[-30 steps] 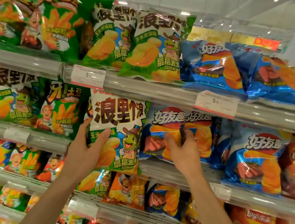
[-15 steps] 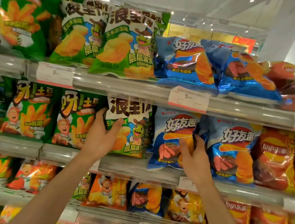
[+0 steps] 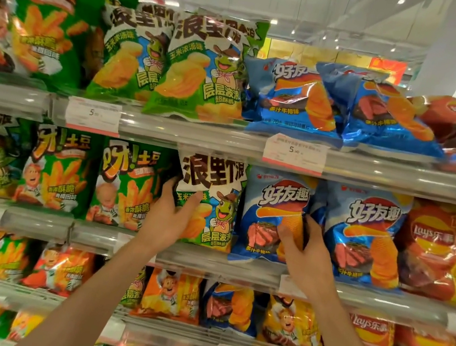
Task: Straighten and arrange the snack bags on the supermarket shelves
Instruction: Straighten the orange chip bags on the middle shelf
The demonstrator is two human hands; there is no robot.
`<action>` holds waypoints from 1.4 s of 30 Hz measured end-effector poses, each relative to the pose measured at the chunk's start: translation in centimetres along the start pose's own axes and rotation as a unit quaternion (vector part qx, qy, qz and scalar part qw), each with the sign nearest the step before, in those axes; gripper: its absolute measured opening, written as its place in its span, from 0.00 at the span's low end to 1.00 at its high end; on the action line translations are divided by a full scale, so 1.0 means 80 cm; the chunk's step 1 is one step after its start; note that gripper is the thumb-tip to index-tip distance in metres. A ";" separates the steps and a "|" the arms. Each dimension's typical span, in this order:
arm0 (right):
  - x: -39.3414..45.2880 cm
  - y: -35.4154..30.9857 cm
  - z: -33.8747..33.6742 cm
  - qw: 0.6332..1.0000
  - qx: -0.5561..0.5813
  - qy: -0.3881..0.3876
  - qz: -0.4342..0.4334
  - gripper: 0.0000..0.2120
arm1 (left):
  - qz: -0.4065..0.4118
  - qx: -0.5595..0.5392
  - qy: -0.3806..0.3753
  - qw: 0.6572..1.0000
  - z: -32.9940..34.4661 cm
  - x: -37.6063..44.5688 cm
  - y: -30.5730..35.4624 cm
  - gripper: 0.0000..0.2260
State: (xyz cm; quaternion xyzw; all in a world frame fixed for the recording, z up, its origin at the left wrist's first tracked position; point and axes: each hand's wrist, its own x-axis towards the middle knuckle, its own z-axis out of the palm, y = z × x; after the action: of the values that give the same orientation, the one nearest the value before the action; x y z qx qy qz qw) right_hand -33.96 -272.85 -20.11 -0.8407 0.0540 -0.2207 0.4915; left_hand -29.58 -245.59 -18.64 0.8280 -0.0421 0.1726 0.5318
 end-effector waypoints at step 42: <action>-0.197 -0.104 0.259 0.992 0.105 0.002 0.074 0.07 | 0.006 -0.120 0.013 0.993 -0.268 -0.058 -0.166 0.06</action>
State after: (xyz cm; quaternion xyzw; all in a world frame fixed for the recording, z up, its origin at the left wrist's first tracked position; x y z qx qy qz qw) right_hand -40.36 -247.14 -26.73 -0.7779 0.0934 -0.1899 0.5917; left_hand -35.71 -221.25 -23.62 0.7558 -0.0604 0.1801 0.6267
